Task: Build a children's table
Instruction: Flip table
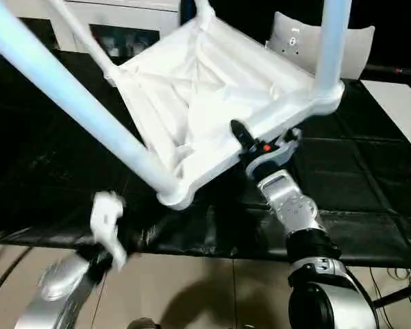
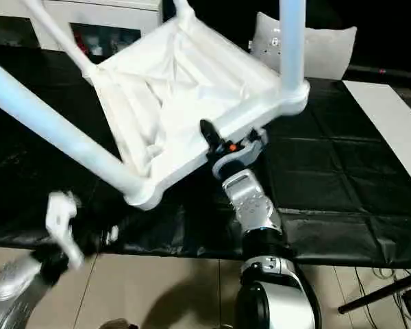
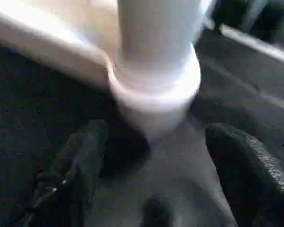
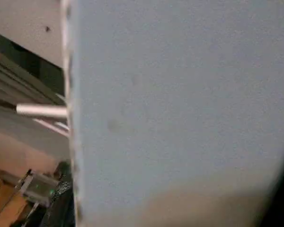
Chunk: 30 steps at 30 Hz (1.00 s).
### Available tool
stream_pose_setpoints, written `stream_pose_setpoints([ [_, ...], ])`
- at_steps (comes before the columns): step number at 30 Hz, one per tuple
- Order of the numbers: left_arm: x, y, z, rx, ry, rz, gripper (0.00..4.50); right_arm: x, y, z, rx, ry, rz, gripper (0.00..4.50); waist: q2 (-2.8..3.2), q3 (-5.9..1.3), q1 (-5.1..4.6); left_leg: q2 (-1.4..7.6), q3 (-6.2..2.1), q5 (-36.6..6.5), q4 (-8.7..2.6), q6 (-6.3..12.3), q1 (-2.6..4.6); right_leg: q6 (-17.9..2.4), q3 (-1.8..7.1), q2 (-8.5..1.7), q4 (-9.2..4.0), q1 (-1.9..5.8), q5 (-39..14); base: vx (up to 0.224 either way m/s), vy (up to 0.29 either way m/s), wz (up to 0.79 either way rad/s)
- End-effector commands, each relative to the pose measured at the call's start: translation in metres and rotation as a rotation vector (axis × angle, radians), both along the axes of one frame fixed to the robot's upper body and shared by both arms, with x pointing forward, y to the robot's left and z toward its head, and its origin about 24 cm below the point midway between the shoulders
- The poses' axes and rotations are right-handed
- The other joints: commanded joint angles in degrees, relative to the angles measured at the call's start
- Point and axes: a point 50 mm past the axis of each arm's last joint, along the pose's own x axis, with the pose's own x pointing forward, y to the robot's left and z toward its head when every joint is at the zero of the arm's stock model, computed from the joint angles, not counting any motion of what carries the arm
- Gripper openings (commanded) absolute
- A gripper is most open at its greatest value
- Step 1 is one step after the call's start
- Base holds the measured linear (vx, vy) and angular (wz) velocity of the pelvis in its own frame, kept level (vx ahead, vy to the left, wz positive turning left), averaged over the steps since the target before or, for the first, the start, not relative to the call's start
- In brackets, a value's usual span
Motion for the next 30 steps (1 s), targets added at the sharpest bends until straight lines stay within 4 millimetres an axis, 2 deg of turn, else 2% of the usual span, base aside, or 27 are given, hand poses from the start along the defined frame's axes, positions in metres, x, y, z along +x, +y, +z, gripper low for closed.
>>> stream_pose_setpoints([
  [1,-0.006,-0.002,0.005,0.013,-0.003,-0.054,4.08,0.011,-0.016,0.056,-0.053,-0.242,-0.117,1.98,0.97,-4.09,0.00,1.28,0.19,1.4,-3.60,1.58,0.82,-12.2,2.57,-2.87,-2.17,3.61,9.4,0.000,0.000,0.00],
  [3,-0.010,0.001,0.006,0.024,0.000,-0.067,4.18,0.011,-0.024,0.060,-0.090,-0.248,-0.150,1.98,1.09,-3.87,0.22,1.39,0.34,-0.9,-3.79,1.07,1.16,-12.0,2.63,-2.86,-2.49,3.37,6.8,0.000,0.000,0.00],
  [4,-0.010,0.003,0.007,0.029,-0.004,-0.063,4.45,0.012,-0.028,0.062,-0.107,-0.252,-0.166,1.98,1.11,-3.80,0.32,1.41,0.39,-1.7,-3.84,0.90,1.21,-11.8,2.65,-2.81,-2.55,3.31,5.8,0.000,0.000,0.00],
  [5,-0.010,0.004,0.008,0.032,-0.007,-0.059,4.48,0.012,-0.030,0.063,-0.120,-0.256,-0.177,1.98,1.40,-3.75,0.54,1.49,0.38,-2.9,-3.95,0.21,1.29,-11.5,2.69,-2.86,-2.63,3.25,4.3,0.000,0.000,0.00],
  [11,-0.008,0.001,0.018,0.066,-0.027,-0.101,4.50,0.010,-0.053,0.077,-0.285,-0.289,-0.301,1.98,1.23,-3.60,0.74,1.42,0.26,-5.6,-4.28,-2.07,1.25,-9.3,2.70,-2.81,-2.92,3.17,0.5,0.000,0.000,0.00],
  [13,-0.005,-0.005,0.034,0.069,-0.060,-0.139,4.50,0.009,-0.063,0.083,-0.416,-0.296,-0.361,1.98,1.14,-3.52,0.80,1.36,0.39,-7.0,-4.28,-2.77,1.43,-8.4,2.73,-2.74,-3.10,2.96,-1.7,0.000,0.000,0.00],
  [14,-0.004,-0.009,0.043,0.061,-0.072,-0.170,4.50,0.009,-0.066,0.086,-0.475,-0.292,-0.375,1.98,1.13,-3.46,0.94,1.29,0.37,-7.2,-4.27,-3.17,1.31,-8.1,2.74,-2.72,-3.00,2.99,-2.3,0.000,0.000,0.00],
  [15,-0.004,-0.009,0.043,0.061,-0.072,-0.170,4.50,0.009,-0.066,0.086,-0.475,-0.292,-0.375,1.98,1.11,-3.36,1.00,1.24,0.36,-7.5,-4.31,-3.29,1.22,-7.9,2.76,-2.69,-3.08,2.97,-2.8,0.000,0.000,0.00],
  [17,-0.003,-0.015,0.059,0.054,-0.082,-0.230,4.50,0.010,-0.072,0.090,-0.589,-0.276,-0.410,1.98,0.80,-3.31,0.93,1.00,0.37,-8.0,-4.25,-3.65,0.97,-6.9,2.84,-2.68,-3.12,3.12,-4.8,0.000,0.000,0.00],
  [19,-0.003,-0.019,0.068,0.068,-0.085,-0.271,4.50,0.010,-0.077,0.091,-0.667,-0.242,-0.448,1.97,0.76,-3.44,0.87,0.83,0.35,-7.2,-4.11,-3.80,0.93,-6.2,2.86,-2.62,-3.09,3.10,-5.3,0.000,0.000,0.00],
  [21,-0.002,-0.021,0.073,0.083,-0.085,-0.293,4.50,0.010,-0.079,0.092,-0.725,-0.220,-0.469,1.96,0.63,-3.24,0.68,0.69,0.38,-7.8,-4.08,-3.61,0.70,-5.7,2.91,-2.48,-3.24,3.03,-6.4,0.000,0.000,0.00],
  [25,0.001,-0.021,0.087,0.132,-0.099,-0.316,4.50,0.009,-0.081,0.094,-0.890,-0.162,-0.478,1.95,0.73,-3.35,0.47,0.59,0.31,-7.7,-3.93,-4.35,0.70,-4.5,2.85,-2.20,-3.21,3.00,-7.8,0.000,0.000,0.00],
  [26,0.004,-0.021,0.090,0.152,-0.117,-0.305,4.50,0.009,-0.082,0.094,-0.939,-0.158,-0.481,1.95,0.55,-3.33,0.39,0.61,0.32,-7.8,-3.94,-4.44,0.66,-4.3,2.85,-2.15,-3.25,2.98,-8.0,0.000,0.000,0.00],
  [30,0.021,-0.017,0.109,0.225,-0.215,-0.224,4.50,0.006,-0.074,0.096,-1.099,-0.179,-0.461,1.95,0.74,-3.36,0.31,0.59,0.21,-7.6,-3.81,-5.25,0.44,-3.9,2.85,-2.11,-3.21,3.16,-8.0,0.000,0.000,0.00],
])
